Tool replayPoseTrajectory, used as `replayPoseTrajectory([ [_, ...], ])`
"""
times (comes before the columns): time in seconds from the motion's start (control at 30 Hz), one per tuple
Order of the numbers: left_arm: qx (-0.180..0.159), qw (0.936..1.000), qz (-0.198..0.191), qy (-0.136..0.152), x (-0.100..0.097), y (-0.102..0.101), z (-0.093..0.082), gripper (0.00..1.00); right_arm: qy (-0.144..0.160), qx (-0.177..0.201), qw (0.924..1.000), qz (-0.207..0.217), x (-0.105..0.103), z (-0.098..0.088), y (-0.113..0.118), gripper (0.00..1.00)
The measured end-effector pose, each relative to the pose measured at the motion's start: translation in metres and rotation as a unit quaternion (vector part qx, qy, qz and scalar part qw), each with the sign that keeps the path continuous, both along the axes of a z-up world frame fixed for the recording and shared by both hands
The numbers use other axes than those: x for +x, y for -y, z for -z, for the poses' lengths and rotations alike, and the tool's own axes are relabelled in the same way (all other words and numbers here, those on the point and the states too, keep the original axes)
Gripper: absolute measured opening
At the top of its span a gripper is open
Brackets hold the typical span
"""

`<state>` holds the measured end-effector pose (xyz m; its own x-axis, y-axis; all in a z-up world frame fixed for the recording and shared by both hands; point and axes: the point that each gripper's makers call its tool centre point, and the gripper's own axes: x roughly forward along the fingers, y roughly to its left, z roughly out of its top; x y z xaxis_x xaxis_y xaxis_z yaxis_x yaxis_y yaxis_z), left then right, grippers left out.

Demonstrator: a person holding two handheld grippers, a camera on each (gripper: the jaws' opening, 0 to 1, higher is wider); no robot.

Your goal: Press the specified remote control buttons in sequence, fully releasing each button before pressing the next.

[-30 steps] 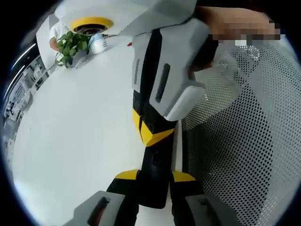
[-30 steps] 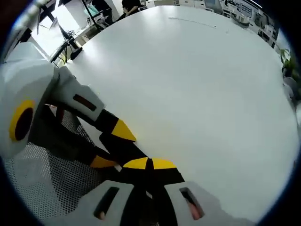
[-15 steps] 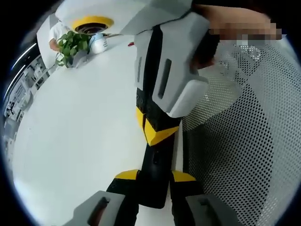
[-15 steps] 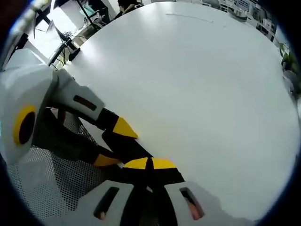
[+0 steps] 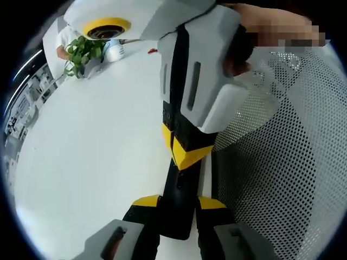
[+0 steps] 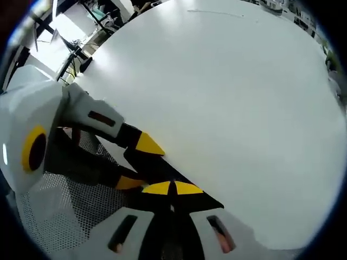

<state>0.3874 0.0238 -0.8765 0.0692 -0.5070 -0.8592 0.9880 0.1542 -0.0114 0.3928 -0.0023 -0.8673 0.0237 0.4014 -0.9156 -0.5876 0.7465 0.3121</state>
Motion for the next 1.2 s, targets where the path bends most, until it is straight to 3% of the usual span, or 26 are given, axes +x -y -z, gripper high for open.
replayPoseTrajectory([
  [0.27, -0.002, 1.0, -0.002, 0.0, 0.0004, 0.0006, 0.0, 0.25, -0.005, -0.005, 1.0, -0.006, -0.0032, -0.0006, 0.0018, 0.0],
  [0.67, -0.003, 1.0, -0.002, 0.001, 0.0005, 0.0007, 0.0001, 0.25, 0.043, -0.023, 0.9968, -0.063, -0.0035, 0.0002, -0.0001, 0.0],
  [0.73, -0.002, 1.0, 0.0, 0.001, 0.0001, 0.0008, 0.0003, 0.26, 0.035, -0.036, 0.9956, -0.08, -0.0074, 0.0051, 0.0026, 0.0],
  [1.2, -0.002, 1.0, 0.001, 0.0, 0.0, 0.0014, 0.0003, 0.26, 0.041, -0.028, 0.9959, -0.076, -0.0039, 0.0028, -0.0007, 0.0],
])
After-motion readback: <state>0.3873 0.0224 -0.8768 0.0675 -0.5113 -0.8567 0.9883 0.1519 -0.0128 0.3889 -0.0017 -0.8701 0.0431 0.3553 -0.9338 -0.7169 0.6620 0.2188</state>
